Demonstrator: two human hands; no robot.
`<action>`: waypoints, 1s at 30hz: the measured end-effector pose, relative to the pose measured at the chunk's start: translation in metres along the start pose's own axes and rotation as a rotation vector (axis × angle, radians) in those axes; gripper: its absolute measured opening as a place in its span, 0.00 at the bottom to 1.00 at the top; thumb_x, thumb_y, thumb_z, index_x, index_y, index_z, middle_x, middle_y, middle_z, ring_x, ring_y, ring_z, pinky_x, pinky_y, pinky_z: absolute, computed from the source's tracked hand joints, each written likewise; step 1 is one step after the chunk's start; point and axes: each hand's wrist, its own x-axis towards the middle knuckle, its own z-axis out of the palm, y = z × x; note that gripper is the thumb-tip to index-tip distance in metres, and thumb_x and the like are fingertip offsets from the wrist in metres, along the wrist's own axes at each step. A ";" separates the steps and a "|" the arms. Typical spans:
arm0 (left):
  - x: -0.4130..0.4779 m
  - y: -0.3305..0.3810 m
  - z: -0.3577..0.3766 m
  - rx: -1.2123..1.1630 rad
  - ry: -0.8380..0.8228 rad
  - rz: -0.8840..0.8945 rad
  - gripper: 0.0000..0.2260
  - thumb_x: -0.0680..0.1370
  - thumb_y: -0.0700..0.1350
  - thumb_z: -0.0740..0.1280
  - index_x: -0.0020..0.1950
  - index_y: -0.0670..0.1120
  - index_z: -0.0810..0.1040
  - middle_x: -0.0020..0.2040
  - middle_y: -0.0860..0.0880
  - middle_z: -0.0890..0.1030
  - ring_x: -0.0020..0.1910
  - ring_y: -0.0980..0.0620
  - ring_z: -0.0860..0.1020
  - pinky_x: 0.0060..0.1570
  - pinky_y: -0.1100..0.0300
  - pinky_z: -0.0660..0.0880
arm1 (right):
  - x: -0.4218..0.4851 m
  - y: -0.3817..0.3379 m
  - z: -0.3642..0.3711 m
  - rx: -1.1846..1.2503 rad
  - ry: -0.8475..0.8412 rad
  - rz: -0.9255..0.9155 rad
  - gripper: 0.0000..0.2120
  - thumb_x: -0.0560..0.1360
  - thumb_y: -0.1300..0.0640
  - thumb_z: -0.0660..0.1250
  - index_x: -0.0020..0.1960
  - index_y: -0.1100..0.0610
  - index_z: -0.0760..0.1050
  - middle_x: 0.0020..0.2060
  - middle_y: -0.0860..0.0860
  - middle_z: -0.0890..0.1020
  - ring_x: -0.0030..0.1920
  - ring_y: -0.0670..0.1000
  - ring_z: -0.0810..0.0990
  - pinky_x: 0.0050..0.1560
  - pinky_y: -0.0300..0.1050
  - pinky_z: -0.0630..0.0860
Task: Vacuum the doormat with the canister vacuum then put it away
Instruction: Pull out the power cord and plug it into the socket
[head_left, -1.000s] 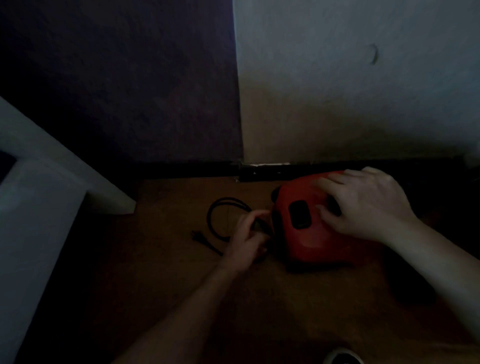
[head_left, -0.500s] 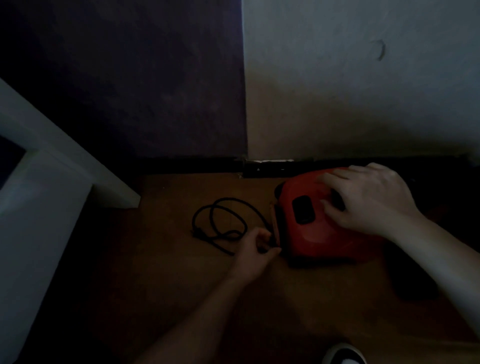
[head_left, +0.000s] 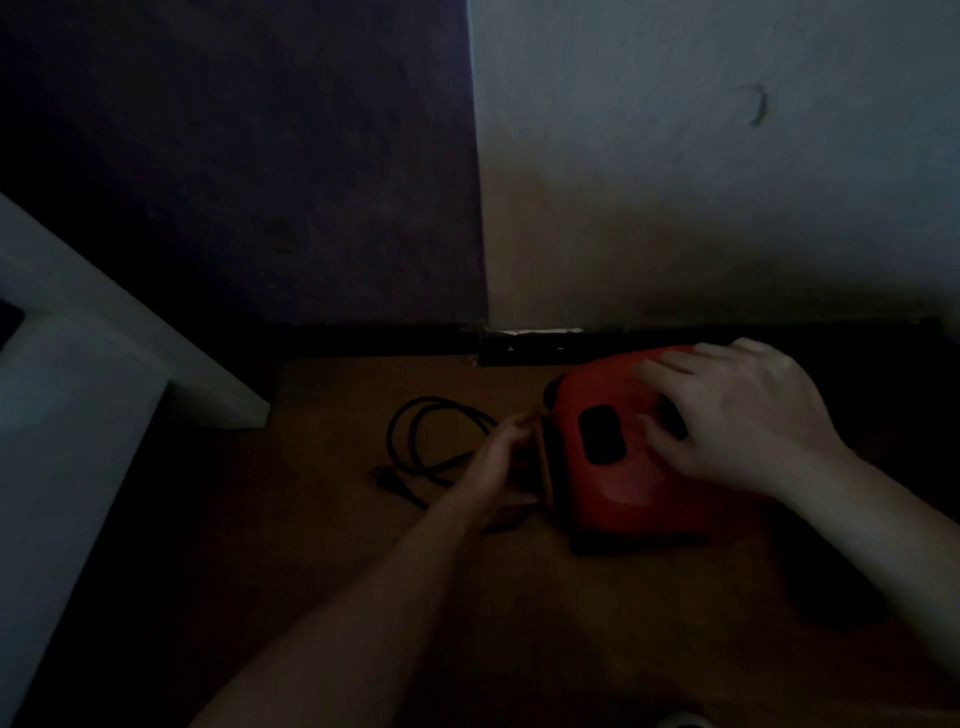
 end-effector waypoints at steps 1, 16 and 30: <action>0.002 0.004 0.001 -0.004 -0.005 0.018 0.13 0.82 0.49 0.56 0.64 0.59 0.72 0.62 0.46 0.77 0.61 0.43 0.76 0.56 0.42 0.75 | 0.000 0.000 0.000 -0.003 -0.005 0.001 0.19 0.71 0.42 0.60 0.55 0.51 0.80 0.45 0.49 0.85 0.45 0.55 0.84 0.43 0.48 0.74; -0.016 0.017 -0.004 0.218 0.019 0.284 0.25 0.77 0.28 0.57 0.66 0.52 0.74 0.62 0.52 0.79 0.61 0.54 0.76 0.56 0.67 0.73 | 0.001 -0.002 -0.004 -0.016 -0.054 0.024 0.18 0.71 0.42 0.60 0.54 0.50 0.79 0.43 0.48 0.84 0.45 0.55 0.83 0.42 0.48 0.71; -0.005 0.032 -0.004 0.696 0.218 0.355 0.10 0.82 0.47 0.61 0.54 0.45 0.81 0.50 0.48 0.82 0.51 0.51 0.77 0.50 0.58 0.71 | 0.002 -0.003 -0.006 -0.017 -0.083 0.034 0.19 0.71 0.41 0.59 0.53 0.50 0.80 0.43 0.48 0.84 0.45 0.55 0.84 0.42 0.48 0.72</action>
